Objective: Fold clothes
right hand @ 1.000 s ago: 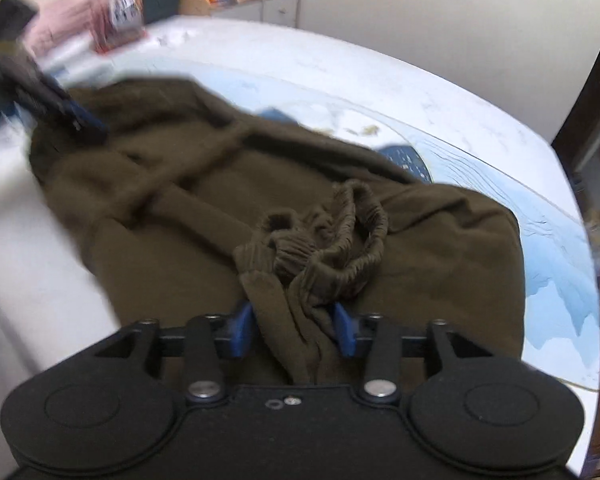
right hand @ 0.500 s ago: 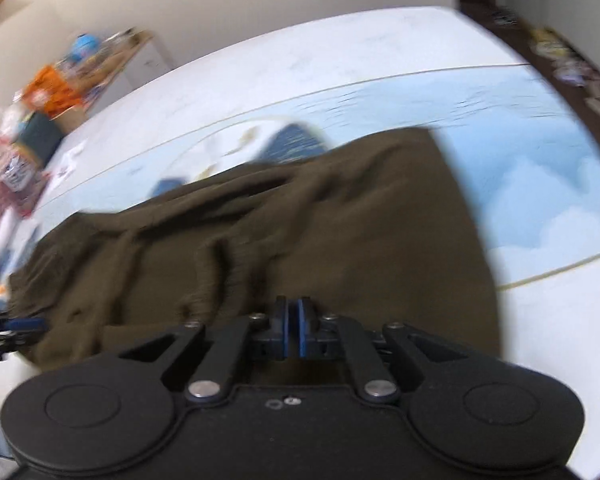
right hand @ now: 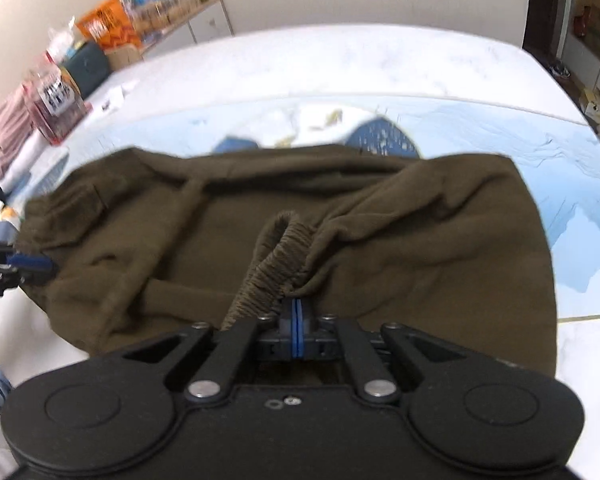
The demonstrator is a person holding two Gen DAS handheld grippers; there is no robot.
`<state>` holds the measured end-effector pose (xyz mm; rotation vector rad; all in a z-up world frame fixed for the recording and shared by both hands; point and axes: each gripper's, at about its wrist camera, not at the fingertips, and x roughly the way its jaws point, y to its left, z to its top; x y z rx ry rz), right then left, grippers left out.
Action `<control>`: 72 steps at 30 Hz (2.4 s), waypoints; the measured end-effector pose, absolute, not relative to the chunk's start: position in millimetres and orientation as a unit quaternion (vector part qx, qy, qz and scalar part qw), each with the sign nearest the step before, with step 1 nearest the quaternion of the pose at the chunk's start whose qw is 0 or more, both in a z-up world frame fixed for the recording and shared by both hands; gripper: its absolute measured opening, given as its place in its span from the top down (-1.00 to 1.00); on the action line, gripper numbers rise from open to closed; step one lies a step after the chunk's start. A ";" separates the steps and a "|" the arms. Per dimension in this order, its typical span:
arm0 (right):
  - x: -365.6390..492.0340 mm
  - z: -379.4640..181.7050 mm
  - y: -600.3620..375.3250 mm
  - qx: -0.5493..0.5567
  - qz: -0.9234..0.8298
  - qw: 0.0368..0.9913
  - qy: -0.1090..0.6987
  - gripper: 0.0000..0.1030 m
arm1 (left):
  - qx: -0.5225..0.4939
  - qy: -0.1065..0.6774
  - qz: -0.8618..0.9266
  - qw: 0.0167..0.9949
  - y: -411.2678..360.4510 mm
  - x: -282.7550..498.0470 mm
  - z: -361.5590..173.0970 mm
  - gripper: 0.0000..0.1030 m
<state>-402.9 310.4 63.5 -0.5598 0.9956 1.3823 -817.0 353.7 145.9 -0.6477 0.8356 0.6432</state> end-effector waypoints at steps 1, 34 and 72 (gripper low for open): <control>-403.2 65.1 308.3 -0.240 0.603 0.624 0.434 -1.00 | -0.310 0.385 0.304 0.814 350.6 -823.4 150.2 0.40; -293.5 77.7 253.3 -0.358 0.665 0.550 0.357 -1.00 | -0.495 0.208 0.695 0.478 335.7 -772.7 119.2 -0.40; -194.5 89.7 213.9 -0.320 0.698 0.520 0.376 -1.00 | -0.110 0.401 0.172 0.893 214.1 -458.0 164.4 0.64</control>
